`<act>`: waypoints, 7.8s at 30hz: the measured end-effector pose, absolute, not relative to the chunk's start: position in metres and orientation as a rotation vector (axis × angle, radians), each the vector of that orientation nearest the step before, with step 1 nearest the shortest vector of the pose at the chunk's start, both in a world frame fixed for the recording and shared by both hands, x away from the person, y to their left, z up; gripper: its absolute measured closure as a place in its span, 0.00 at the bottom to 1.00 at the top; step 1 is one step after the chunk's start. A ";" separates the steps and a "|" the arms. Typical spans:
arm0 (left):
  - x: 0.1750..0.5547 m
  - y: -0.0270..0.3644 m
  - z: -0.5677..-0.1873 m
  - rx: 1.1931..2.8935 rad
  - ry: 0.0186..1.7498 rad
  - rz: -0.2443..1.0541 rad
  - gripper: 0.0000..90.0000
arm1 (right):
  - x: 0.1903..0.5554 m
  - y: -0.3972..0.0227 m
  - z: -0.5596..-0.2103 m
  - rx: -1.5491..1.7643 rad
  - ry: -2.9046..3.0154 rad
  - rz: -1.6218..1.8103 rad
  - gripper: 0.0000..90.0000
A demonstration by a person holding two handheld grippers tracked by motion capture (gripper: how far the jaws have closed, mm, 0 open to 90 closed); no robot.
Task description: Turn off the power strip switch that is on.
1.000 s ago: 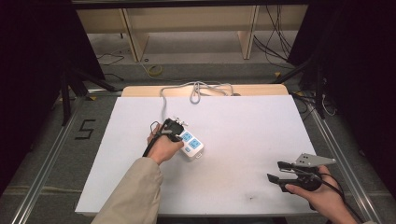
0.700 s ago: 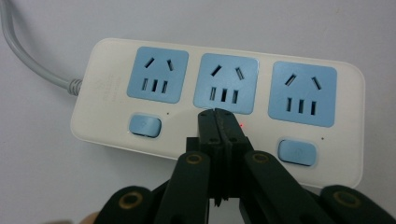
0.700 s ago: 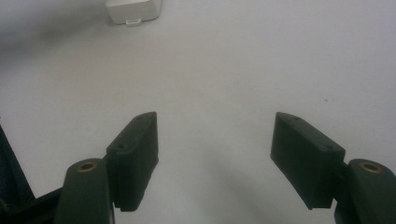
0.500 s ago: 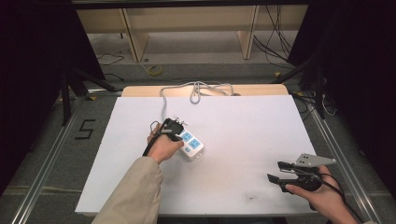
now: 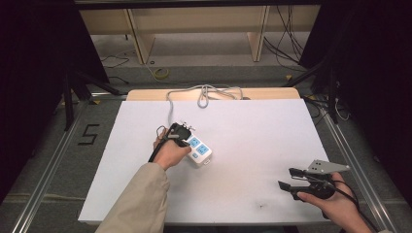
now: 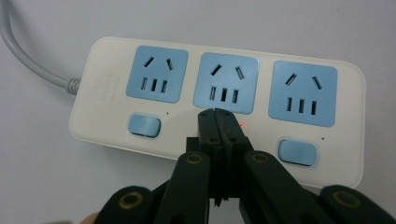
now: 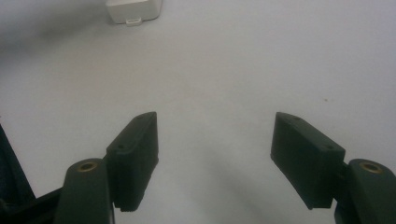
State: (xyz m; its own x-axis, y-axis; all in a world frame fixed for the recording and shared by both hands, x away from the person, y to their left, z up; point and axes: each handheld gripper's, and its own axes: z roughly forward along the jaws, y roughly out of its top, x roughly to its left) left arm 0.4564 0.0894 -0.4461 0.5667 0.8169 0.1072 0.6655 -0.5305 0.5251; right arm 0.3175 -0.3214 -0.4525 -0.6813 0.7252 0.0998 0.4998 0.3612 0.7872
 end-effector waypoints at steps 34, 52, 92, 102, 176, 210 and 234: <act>0.457 0.091 -0.446 2.369 1.193 0.470 1.00 | 0.317 -0.323 -0.451 1.084 2.358 1.226 0.36; 0.457 0.092 -0.446 2.354 1.206 0.454 1.00 | 0.317 -0.323 -0.451 1.087 2.356 1.223 0.36; 0.444 0.104 -0.436 2.270 1.147 0.502 0.97 | 0.317 -0.323 -0.451 1.088 2.357 1.231 0.36; 0.438 0.110 -0.431 2.230 1.145 0.502 0.91 | 0.317 -0.323 -0.451 1.090 2.353 1.237 0.36; 0.383 0.135 -0.420 2.064 1.033 0.486 0.28 | 0.319 -0.320 -0.450 1.075 2.365 1.254 0.36; 0.363 0.163 -0.418 2.047 1.024 0.519 0.23 | 0.320 -0.318 -0.451 1.085 2.365 1.259 0.36; 0.354 0.173 -0.420 2.044 1.031 0.537 0.21 | 0.322 -0.317 -0.451 1.076 2.365 1.255 0.35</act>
